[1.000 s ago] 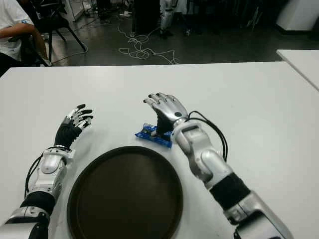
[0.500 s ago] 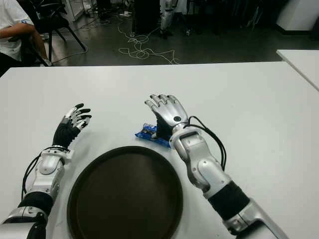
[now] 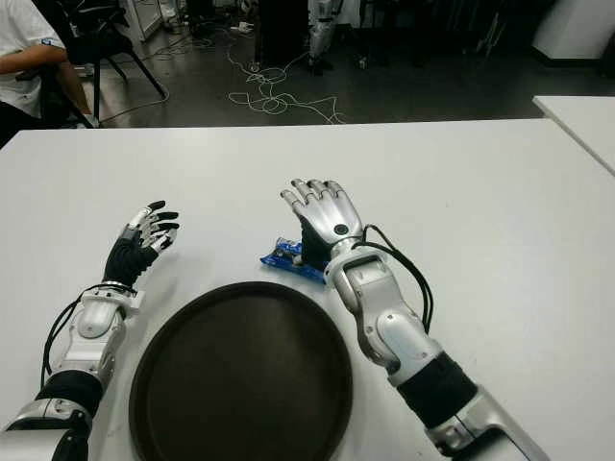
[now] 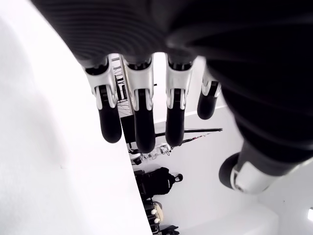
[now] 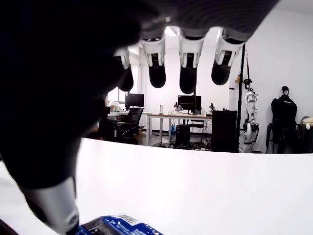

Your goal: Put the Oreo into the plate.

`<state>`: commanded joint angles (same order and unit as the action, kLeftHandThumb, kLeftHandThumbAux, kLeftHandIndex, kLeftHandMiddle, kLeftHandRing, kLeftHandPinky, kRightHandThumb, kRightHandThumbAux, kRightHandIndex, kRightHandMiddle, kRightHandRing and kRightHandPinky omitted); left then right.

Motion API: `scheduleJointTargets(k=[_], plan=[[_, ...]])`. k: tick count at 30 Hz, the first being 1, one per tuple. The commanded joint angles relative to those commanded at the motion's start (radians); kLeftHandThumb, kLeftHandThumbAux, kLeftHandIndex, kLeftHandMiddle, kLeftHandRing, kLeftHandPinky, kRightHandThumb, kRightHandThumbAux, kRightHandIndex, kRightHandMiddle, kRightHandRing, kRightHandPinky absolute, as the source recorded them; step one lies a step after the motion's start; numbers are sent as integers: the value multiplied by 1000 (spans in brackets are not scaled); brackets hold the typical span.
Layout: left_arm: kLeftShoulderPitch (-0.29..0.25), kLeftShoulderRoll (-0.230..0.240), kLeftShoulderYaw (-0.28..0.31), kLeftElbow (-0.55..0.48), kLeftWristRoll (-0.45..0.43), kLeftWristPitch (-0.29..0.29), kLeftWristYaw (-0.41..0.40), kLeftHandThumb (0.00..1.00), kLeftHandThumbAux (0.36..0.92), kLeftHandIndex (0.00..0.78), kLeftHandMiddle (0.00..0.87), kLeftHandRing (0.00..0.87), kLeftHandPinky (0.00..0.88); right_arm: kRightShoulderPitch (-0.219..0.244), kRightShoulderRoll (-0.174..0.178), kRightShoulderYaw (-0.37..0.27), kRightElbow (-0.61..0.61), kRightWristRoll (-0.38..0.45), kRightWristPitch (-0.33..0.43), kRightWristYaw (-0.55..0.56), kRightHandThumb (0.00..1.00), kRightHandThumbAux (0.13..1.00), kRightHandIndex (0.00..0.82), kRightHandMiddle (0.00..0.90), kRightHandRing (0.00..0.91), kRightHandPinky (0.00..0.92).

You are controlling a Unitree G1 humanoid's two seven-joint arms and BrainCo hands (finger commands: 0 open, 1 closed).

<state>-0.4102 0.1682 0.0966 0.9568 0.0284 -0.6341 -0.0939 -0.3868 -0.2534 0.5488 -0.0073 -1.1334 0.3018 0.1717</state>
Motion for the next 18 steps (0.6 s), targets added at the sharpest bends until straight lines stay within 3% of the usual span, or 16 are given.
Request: scheduleJointTargets(k=[18], plan=[[7, 5, -11, 4, 12, -31, 5, 138, 640, 134, 241, 253, 258, -3, 38, 2, 85, 19, 1, -12, 0, 768, 83, 110, 98, 95]])
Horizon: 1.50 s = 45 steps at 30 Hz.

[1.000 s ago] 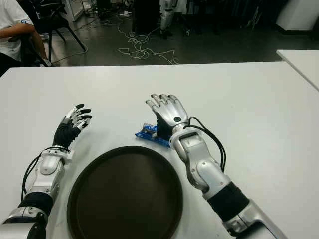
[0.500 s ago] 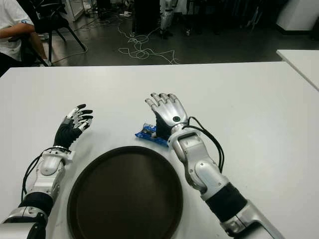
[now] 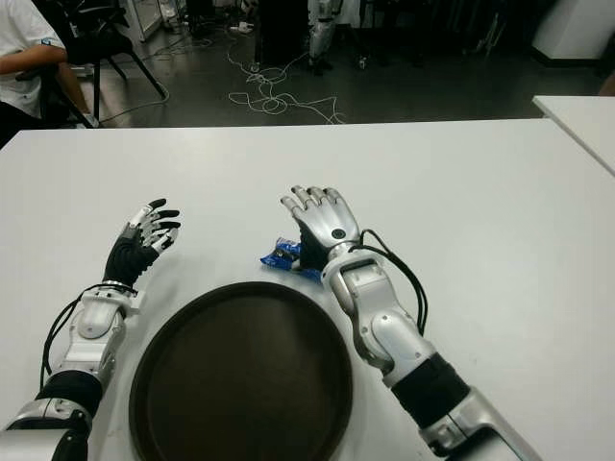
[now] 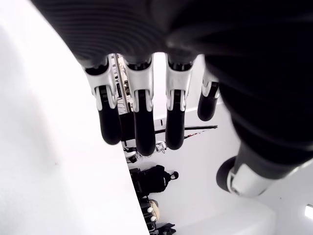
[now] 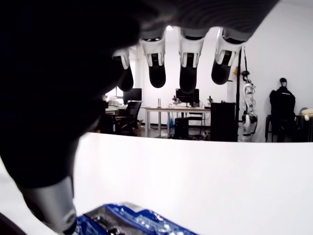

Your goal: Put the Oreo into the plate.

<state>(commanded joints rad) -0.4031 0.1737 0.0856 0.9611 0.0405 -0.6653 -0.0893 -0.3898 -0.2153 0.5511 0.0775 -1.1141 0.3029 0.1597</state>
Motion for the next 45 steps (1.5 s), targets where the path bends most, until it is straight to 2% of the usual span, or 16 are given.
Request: scheduleJointTargets(k=[6, 13, 16, 24, 36, 40, 45], plan=[[2, 0, -2, 2, 3, -11, 3, 142, 681, 146, 246, 254, 257, -11, 21, 0, 61, 10, -3, -19, 0, 770, 92, 124, 114, 117], [4, -2, -1, -1, 1, -26, -4, 113, 722, 154, 259, 257, 249, -17, 27, 5, 100, 19, -18, -29, 0, 764, 98, 131, 122, 128], [5, -1, -1, 1, 0, -34, -9, 103, 715, 151, 256, 258, 252, -21, 31, 9, 113, 23, -19, -28, 0, 764, 101, 140, 138, 151], [9, -1, -2, -4, -4, -48, -21, 94, 711, 153, 253, 251, 242, -34, 34, 18, 144, 34, -28, -25, 0, 769, 104, 144, 137, 132], [10, 4, -10, -3, 23, -63, 8, 65, 698, 160, 275, 264, 244, -45, 36, 22, 189, 51, -50, -65, 0, 774, 113, 157, 156, 155], [11, 2, -6, -4, 16, -67, 5, 79, 685, 160, 270, 267, 252, -50, 38, 21, 206, 60, -58, -85, 0, 775, 113, 163, 162, 169], [11, 2, -5, -5, 12, -66, 0, 90, 696, 158, 265, 262, 245, -55, 38, 21, 219, 70, -64, -92, 0, 768, 111, 160, 159, 160]])
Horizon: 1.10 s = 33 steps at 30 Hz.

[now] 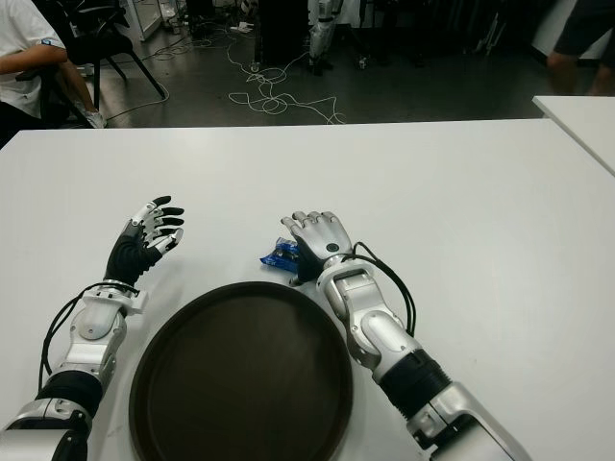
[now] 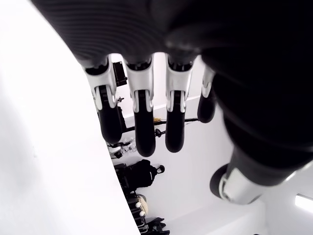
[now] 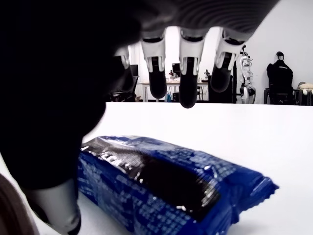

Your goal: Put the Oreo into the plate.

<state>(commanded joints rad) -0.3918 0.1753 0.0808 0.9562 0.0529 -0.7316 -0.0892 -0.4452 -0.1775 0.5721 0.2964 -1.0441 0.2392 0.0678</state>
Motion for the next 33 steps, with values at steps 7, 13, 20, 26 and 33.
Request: scheduleJointTargets(k=[7, 13, 20, 26, 33], plan=[[0, -1, 1, 1, -4, -6, -5, 90, 696, 159, 263, 261, 253, -4, -1, -3, 12, 21, -9, 1, 0, 758, 103, 138, 129, 130], [-3, -1, 3, 9, -4, -3, 0, 108, 688, 157, 261, 264, 263, -12, 0, -2, 34, 24, -19, -16, 0, 758, 109, 151, 148, 152], [-6, 1, 3, 14, -5, -7, -6, 86, 696, 158, 262, 264, 255, -20, 3, -7, 53, 38, -31, -24, 0, 766, 125, 168, 180, 195], [-1, -1, 2, 6, -3, -13, -1, 82, 724, 163, 264, 260, 247, -36, 2, -13, 82, 79, -60, -26, 0, 784, 157, 194, 213, 235], [2, 0, -2, -1, 10, -13, 16, 94, 744, 164, 263, 260, 250, -53, 10, -20, 118, 119, -64, -23, 0, 796, 172, 213, 234, 254]])
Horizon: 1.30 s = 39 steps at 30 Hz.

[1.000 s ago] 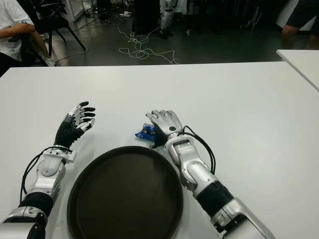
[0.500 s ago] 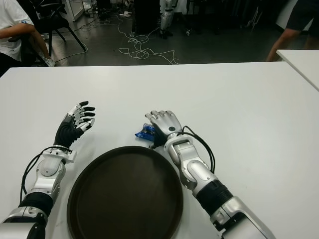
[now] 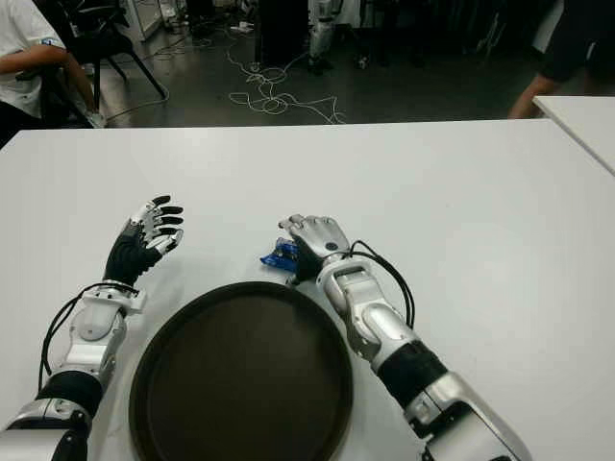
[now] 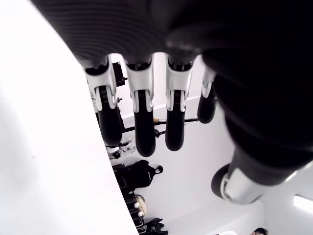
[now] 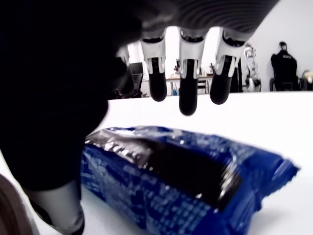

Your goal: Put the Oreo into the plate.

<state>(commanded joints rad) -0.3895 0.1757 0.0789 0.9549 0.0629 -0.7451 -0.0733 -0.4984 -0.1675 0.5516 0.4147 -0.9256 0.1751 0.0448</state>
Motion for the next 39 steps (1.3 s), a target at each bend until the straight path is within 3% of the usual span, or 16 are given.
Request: scheduleJointTargets(k=[11, 17, 39], plan=[[3, 1, -2, 0, 7, -10, 10, 105, 724, 156, 261, 257, 250, -13, 5, -5, 28, 34, 1, -11, 0, 798, 162, 193, 203, 215], [7, -5, 2, -10, -12, -7, -9, 107, 723, 164, 265, 262, 256, -46, 23, -15, 135, 68, -23, -65, 0, 810, 152, 183, 195, 203], [17, -10, 2, -28, -14, -8, -10, 112, 716, 162, 269, 266, 257, -67, 31, -26, 209, 125, -65, -129, 0, 818, 139, 177, 191, 170]])
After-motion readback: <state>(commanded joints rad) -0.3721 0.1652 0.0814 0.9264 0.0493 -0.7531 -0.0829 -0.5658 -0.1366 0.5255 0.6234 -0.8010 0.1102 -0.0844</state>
